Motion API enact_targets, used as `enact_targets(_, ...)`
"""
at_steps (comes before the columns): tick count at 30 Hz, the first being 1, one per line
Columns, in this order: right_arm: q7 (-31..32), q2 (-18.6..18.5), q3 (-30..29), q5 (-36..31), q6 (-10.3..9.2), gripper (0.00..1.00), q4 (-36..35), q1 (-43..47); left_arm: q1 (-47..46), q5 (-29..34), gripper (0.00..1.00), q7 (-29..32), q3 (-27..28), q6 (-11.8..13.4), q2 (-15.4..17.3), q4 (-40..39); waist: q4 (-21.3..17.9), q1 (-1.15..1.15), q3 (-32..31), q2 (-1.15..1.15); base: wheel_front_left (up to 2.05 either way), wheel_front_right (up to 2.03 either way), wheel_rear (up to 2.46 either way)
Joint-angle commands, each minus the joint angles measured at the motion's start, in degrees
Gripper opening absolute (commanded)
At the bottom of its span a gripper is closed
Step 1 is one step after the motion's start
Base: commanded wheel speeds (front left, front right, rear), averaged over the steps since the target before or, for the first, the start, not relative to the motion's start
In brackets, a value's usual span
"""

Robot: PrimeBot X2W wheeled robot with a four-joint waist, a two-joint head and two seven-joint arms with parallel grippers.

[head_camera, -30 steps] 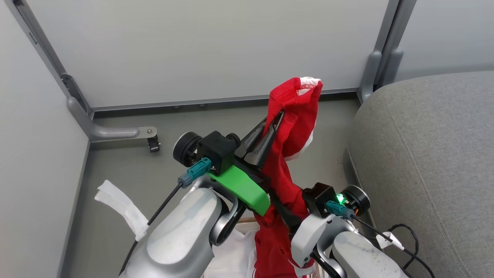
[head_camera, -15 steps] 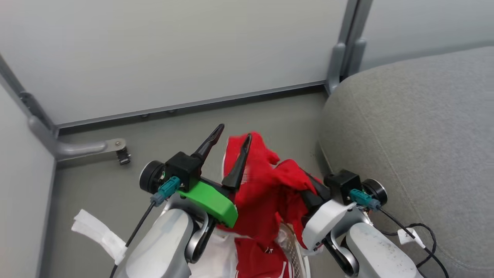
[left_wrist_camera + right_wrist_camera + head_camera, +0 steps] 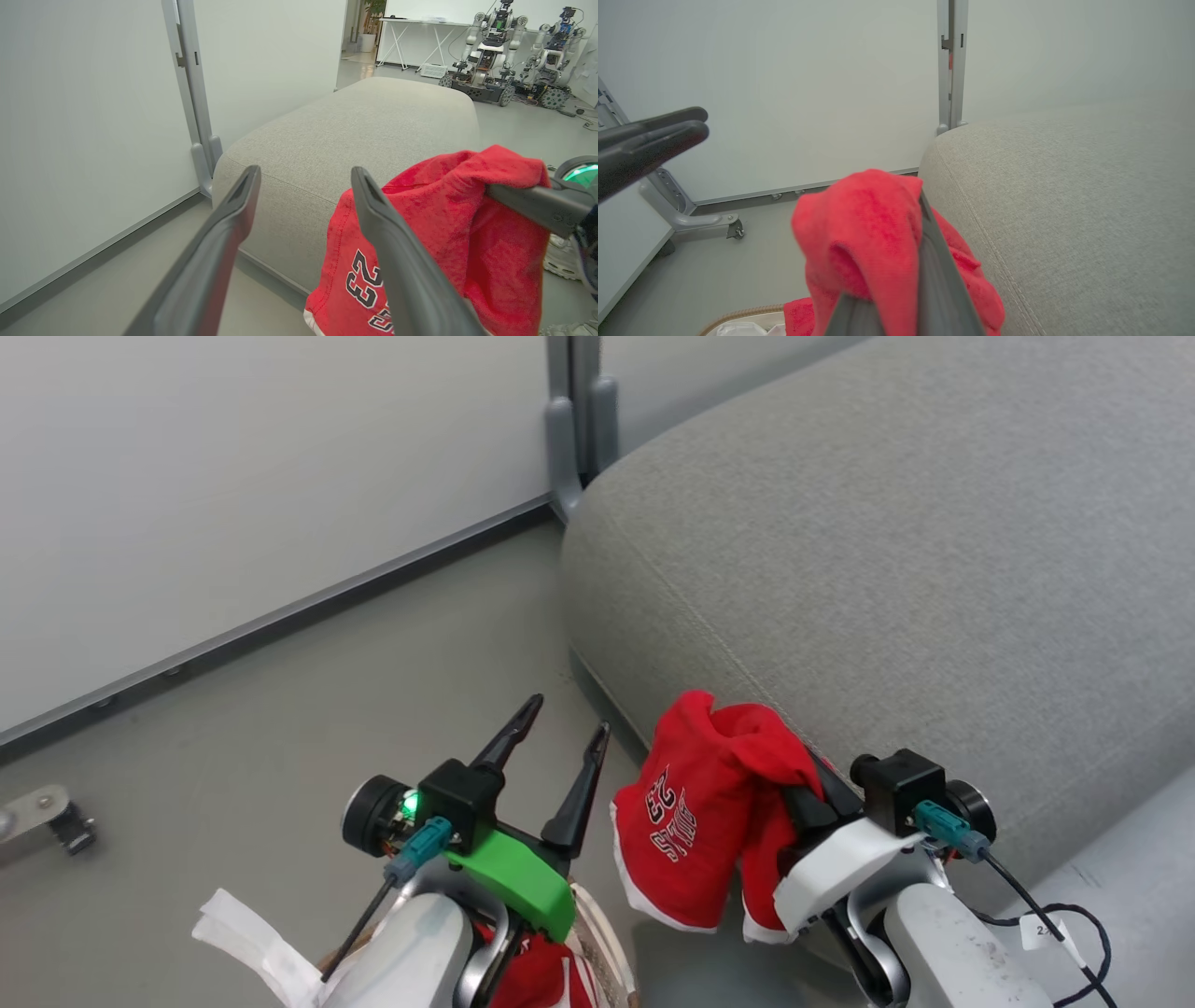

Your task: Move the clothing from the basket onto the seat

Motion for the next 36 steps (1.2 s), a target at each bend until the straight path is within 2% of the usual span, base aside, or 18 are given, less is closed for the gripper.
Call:
enact_targets(1, -0.28, -0.07, -0.85, -1.2, -0.08, 0.0, -0.11, 0.71, 0.59, 0.62, 1.0, 0.05, -0.79, -0.17, 0.13, -0.29, -7.51, 0.0, 4.04, 0.0, 0.0, 0.0, 0.0)
enact_targets(5, -0.29, 0.0, -4.55, -3.5, -0.08, 0.0, -0.34, -0.03, 1.14, 0.08, 1.0, 0.06, -3.2, -0.18, 0.7, -0.47, -7.86, 0.0, 5.54, 0.0, 0.0, 0.0, 0.0)
enact_targets(9, -0.29, -0.1, -8.63, -7.15, -0.08, 0.0, 0.36, -6.48, 1.19, -0.04, 1.0, 0.06, -3.62, -0.19, 2.98, -1.06, -7.53, 0.0, 8.94, 0.0, 0.0, 0.0, 0.0)
enact_targets(14, -0.29, -2.83, -15.36, -11.96, -0.08, 0.0, 2.17, -16.72, -0.73, -0.09, 1.0, 0.06, -4.99, -0.2, 6.38, -2.23, -3.67, 0.0, 14.85, 0.0, 0.0, 0.0, 0.0)
enact_targets(18, -0.27, -6.43, -21.52, -16.95, -0.08, 0.0, 4.72, -26.86, -2.45, -0.63, 1.0, 0.06, -6.42, -0.2, 10.08, -4.07, -0.2, 0.0, 20.82, 0.0, 0.0, 0.0, 0.0)
enact_targets(24, 2.71, -10.59, -25.63, -23.35, -0.08, 0.0, 7.16, -41.17, -5.06, -1.79, 1.0, 0.06, -7.4, -0.2, 14.24, -7.86, 4.77, 0.0, 28.23, 0.0, 0.0, 0.0, 0.0)
enact_targets(30, 6.19, -12.97, -30.44, -28.62, -0.08, 0.0, 8.79, -51.28, -7.26, -2.52, 1.0, 0.05, -8.25, -0.21, 15.8, -10.75, 9.48, 0.0, 34.03, 0.0, 0.0, 0.0, 0.0)
enact_targets(36, 9.63, -14.07, -38.47, -35.48, -0.08, 0.0, 8.54, -55.07, -8.79, -3.0, 1.0, 0.05, -8.16, -0.2, 16.83, -12.4, 13.34, 0.0, 38.15, 0.0, 0.0, 0.0, 0.0)
